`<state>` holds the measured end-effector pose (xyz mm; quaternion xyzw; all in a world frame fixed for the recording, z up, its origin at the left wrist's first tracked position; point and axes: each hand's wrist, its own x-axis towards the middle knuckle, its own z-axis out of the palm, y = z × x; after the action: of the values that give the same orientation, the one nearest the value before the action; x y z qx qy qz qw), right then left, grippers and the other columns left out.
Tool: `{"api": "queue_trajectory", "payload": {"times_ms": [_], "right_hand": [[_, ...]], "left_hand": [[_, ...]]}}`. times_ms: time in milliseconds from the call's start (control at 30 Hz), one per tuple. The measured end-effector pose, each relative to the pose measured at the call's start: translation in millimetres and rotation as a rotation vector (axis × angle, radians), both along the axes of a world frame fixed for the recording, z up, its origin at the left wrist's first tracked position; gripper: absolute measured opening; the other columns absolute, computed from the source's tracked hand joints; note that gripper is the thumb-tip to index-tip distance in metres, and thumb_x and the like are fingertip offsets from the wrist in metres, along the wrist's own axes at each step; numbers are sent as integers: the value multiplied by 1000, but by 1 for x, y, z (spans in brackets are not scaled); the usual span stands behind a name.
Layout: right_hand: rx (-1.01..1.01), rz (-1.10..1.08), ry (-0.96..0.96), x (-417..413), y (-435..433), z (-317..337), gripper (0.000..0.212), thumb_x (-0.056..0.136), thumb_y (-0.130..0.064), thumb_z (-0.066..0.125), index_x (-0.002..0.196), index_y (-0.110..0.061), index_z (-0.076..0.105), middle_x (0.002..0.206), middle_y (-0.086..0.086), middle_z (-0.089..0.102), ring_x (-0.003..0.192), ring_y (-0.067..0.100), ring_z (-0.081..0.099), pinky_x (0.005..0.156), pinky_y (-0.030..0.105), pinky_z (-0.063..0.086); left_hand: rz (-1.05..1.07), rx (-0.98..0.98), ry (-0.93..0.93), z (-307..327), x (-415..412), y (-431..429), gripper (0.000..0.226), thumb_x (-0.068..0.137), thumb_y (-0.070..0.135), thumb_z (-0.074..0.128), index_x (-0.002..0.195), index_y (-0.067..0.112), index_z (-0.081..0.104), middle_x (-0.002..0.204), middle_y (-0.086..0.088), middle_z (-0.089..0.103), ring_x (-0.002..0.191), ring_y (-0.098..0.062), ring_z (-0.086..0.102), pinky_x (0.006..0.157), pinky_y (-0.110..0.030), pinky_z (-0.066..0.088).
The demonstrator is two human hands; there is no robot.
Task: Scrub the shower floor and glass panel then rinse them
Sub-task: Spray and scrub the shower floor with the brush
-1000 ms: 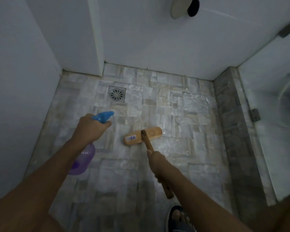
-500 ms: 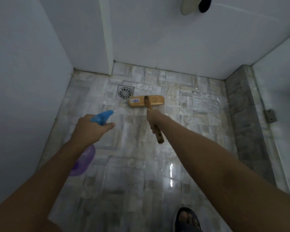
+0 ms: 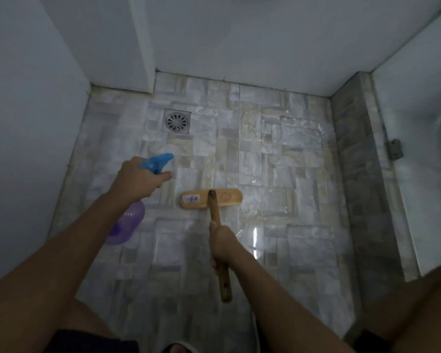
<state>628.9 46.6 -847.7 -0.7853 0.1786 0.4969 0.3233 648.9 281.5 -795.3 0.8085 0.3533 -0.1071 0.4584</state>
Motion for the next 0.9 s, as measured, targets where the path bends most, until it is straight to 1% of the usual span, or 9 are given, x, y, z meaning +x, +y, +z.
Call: {"api": "queue_trajectory", "payload": {"times_ms": [67, 167, 333, 467, 533, 600, 700, 800, 900], "right_hand": [[26, -19, 8, 23, 12, 10, 43, 109, -46, 28, 82, -16, 44, 80, 15, 55, 69, 30, 59, 72, 48, 60], [88, -90, 31, 47, 22, 22, 46, 108, -49, 26, 90, -12, 46, 69, 10, 50, 51, 22, 50, 49, 34, 50], [16, 87, -12, 0, -9, 13, 39, 109, -44, 28, 103, -12, 50, 81, 13, 54, 61, 28, 57, 58, 42, 58], [17, 32, -16, -56, -42, 7, 38, 106, -52, 32, 89, -22, 48, 87, 6, 58, 68, 19, 56, 75, 44, 57], [-1, 38, -21, -51, -38, 4, 40, 106, -54, 31, 85, -23, 45, 89, 8, 58, 76, 25, 59, 82, 46, 58], [-17, 63, -30, -23, -23, -3, 46, 107, -52, 30, 89, -14, 51, 91, 13, 58, 75, 30, 60, 73, 47, 60], [18, 67, -111, 40, 11, -5, 54, 109, -44, 26, 111, 1, 56, 86, 16, 56, 60, 24, 54, 63, 41, 56], [99, -46, -91, 97, 35, 2, 46, 109, -45, 25, 106, -7, 51, 67, 11, 51, 48, 22, 49, 50, 36, 51], [102, -42, -55, 104, 37, 8, 45, 108, -46, 25, 113, -9, 49, 63, 10, 49, 47, 21, 48, 48, 33, 50]], "left_hand": [[-7, 2, -3, -1, 0, -2, 35, 80, 37, 82, 90, 5, 72, 78, -12, 74, 47, -14, 58, 48, -24, 48], [-23, -4, -8, -1, 0, -4, 35, 81, 37, 82, 93, 7, 71, 78, -10, 74, 48, -14, 58, 49, -24, 47], [-47, -35, -18, -1, 4, -9, 32, 81, 35, 82, 93, 7, 72, 79, -11, 74, 51, -15, 60, 51, -25, 49], [-77, -31, -9, -2, 9, -12, 33, 80, 38, 82, 88, 7, 72, 77, -10, 74, 50, -14, 60, 52, -25, 50], [-85, -33, -6, -3, 11, -13, 34, 80, 38, 82, 88, 6, 72, 76, -10, 74, 51, -16, 61, 53, -26, 51], [-76, -40, -7, -4, 11, -12, 35, 80, 38, 82, 92, 7, 72, 78, -10, 74, 50, -15, 61, 52, -26, 51], [-74, -36, -7, -4, 10, -12, 34, 81, 38, 81, 93, 8, 70, 79, -9, 74, 46, -9, 58, 47, -22, 47], [-92, -24, -4, -1, 9, -12, 35, 82, 39, 80, 92, 8, 70, 80, -9, 74, 47, -12, 58, 49, -25, 51], [-81, -13, -14, 1, 7, -10, 35, 83, 39, 79, 94, 7, 70, 80, -9, 74, 49, -15, 58, 51, -26, 52]]}}
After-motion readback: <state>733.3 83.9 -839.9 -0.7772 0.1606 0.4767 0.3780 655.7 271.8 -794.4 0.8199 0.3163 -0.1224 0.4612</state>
